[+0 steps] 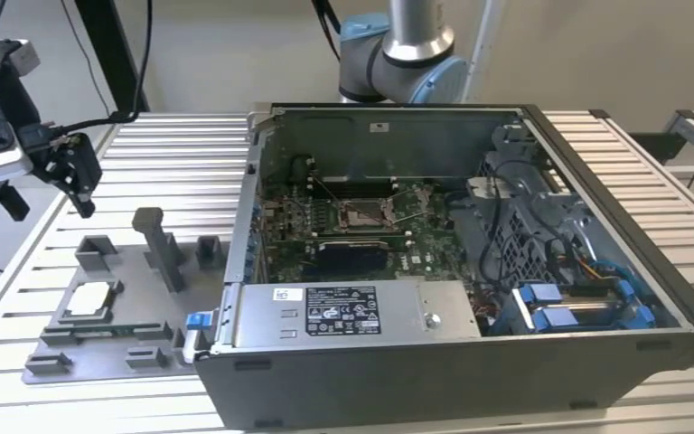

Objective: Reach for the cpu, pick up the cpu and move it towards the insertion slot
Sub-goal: 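Pick up the cpu and move it towards the insertion slot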

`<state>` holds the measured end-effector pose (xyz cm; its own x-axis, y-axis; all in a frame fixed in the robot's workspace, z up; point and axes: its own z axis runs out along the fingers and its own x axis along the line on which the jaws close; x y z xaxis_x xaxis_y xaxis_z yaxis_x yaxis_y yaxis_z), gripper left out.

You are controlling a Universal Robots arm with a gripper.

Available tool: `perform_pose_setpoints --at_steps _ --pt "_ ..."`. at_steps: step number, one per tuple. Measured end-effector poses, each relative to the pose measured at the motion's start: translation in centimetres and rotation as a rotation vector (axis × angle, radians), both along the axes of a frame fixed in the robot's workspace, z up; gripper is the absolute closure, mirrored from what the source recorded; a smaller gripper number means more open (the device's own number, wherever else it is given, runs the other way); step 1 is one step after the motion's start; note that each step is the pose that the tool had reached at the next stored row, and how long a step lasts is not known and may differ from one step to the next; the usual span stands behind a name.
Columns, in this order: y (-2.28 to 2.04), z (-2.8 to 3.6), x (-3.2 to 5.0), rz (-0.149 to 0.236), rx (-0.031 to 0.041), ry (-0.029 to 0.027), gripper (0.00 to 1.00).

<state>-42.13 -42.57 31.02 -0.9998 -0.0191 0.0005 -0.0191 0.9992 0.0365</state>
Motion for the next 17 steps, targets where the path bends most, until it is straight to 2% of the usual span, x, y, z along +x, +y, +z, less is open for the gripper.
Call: perform_pose_setpoints --at_steps 17 --pt "-0.03 -2.58 0.01 0.004 0.0000 0.0000 0.00"
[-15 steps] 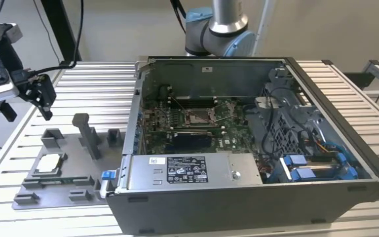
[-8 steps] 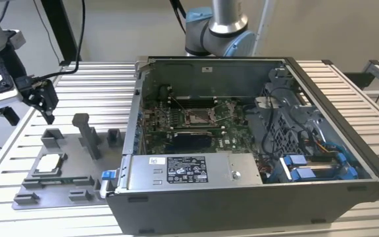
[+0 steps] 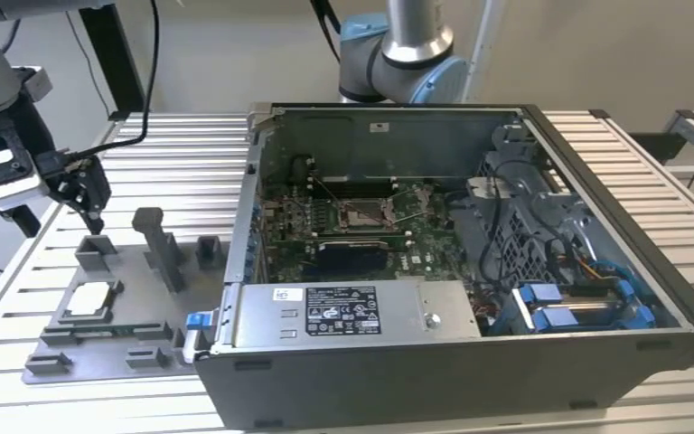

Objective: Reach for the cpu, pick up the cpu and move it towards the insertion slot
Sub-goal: 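Pick up the cpu and move it towards the insertion slot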

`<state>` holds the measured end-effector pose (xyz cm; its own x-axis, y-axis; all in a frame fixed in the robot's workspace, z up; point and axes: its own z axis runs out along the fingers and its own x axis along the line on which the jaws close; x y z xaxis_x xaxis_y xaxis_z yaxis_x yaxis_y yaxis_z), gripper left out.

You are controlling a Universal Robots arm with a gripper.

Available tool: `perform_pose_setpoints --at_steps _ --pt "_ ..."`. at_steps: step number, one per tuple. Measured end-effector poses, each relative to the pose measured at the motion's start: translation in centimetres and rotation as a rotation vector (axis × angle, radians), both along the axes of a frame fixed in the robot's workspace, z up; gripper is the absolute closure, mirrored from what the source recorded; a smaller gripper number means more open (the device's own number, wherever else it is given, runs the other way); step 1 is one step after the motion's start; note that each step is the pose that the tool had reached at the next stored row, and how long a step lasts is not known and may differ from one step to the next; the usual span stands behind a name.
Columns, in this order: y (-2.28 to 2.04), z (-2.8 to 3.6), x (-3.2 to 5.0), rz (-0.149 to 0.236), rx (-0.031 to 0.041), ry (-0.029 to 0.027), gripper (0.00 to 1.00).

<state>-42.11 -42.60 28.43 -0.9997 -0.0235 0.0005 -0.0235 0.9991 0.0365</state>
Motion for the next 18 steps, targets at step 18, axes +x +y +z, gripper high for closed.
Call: perform_pose_setpoints --at_steps 18 --pt "-1.51 -2.16 0.00 0.000 -0.0001 0.0001 0.00"
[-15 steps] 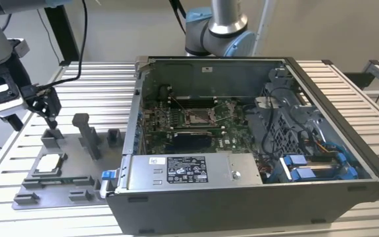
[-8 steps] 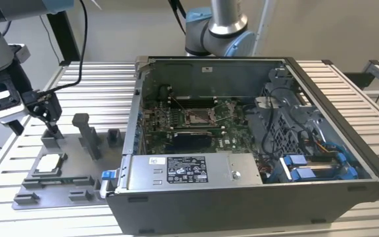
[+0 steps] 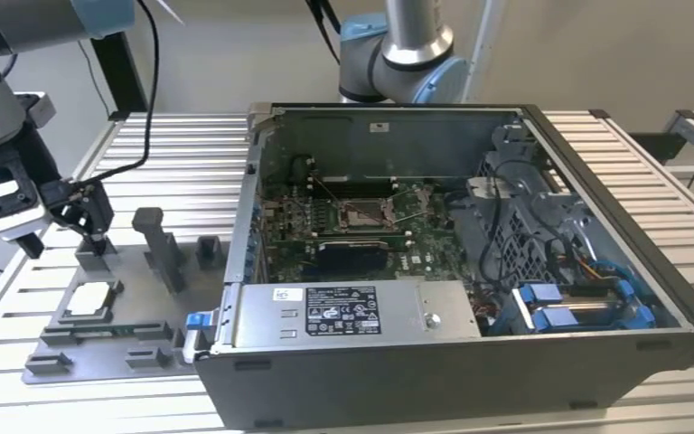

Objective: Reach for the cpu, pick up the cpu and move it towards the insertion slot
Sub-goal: 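Pick up the cpu and move it towards the insertion slot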

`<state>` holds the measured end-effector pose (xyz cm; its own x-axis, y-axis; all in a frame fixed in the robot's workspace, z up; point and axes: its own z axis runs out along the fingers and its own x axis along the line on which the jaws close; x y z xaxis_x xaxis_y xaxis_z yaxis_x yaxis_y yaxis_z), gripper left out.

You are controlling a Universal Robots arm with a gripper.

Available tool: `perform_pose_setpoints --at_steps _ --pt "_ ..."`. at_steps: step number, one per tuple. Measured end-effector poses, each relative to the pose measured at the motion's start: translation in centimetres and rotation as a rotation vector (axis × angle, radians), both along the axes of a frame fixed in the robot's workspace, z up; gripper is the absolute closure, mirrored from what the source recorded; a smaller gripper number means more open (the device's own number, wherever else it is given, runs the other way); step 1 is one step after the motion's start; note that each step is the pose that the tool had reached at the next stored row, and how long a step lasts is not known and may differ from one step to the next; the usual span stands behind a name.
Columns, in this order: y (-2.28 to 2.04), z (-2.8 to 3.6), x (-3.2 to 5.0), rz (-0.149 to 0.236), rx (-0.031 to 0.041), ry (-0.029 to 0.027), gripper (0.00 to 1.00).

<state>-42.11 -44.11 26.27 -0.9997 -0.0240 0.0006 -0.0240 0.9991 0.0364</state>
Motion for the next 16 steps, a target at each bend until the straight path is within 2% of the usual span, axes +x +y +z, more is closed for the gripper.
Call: perform_pose_setpoints --at_steps 7,16 --pt "-0.36 -0.82 0.00 0.000 0.0001 -0.0001 0.00" --pt "-0.51 -1.97 0.00 0.000 -0.0003 0.0000 0.00"
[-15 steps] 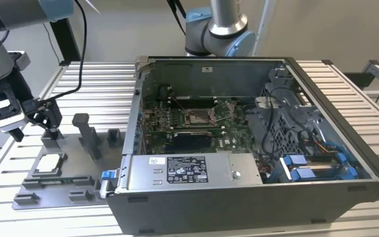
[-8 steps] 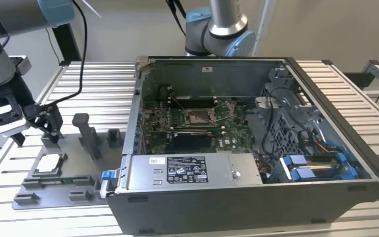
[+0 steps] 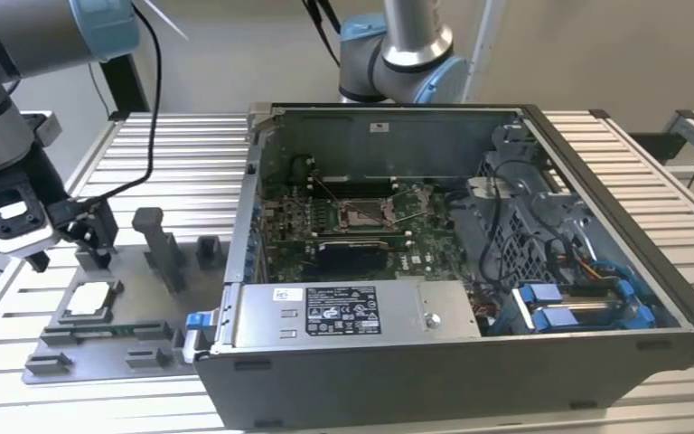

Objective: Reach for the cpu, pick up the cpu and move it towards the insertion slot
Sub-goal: 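Pick up the cpu and move it towards the insertion slot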

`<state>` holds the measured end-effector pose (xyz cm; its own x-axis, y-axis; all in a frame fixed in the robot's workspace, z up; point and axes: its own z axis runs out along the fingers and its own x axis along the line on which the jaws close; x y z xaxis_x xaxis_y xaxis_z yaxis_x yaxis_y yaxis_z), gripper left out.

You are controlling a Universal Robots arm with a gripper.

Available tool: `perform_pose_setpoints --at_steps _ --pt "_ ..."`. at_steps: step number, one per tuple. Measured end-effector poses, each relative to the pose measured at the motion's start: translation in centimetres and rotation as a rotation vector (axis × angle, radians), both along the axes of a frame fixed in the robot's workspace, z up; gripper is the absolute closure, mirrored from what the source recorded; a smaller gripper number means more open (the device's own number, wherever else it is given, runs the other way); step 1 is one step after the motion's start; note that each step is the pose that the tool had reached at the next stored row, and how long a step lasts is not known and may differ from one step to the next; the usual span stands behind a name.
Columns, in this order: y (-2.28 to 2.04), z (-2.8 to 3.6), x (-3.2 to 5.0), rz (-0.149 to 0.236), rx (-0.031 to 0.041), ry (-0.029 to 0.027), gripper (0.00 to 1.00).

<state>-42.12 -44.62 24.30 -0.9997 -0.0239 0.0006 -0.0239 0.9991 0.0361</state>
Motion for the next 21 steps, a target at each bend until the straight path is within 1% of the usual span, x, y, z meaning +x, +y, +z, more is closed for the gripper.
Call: perform_pose_setpoints --at_steps 8,18,21 --pt "-0.01 -1.21 0.01 0.000 -0.0006 -0.0001 0.00" --pt "-0.02 -2.40 -0.03 0.000 -0.0006 -0.0001 0.00" --pt "-0.10 -2.72 -0.05 0.002 -0.0007 0.0002 0.00"
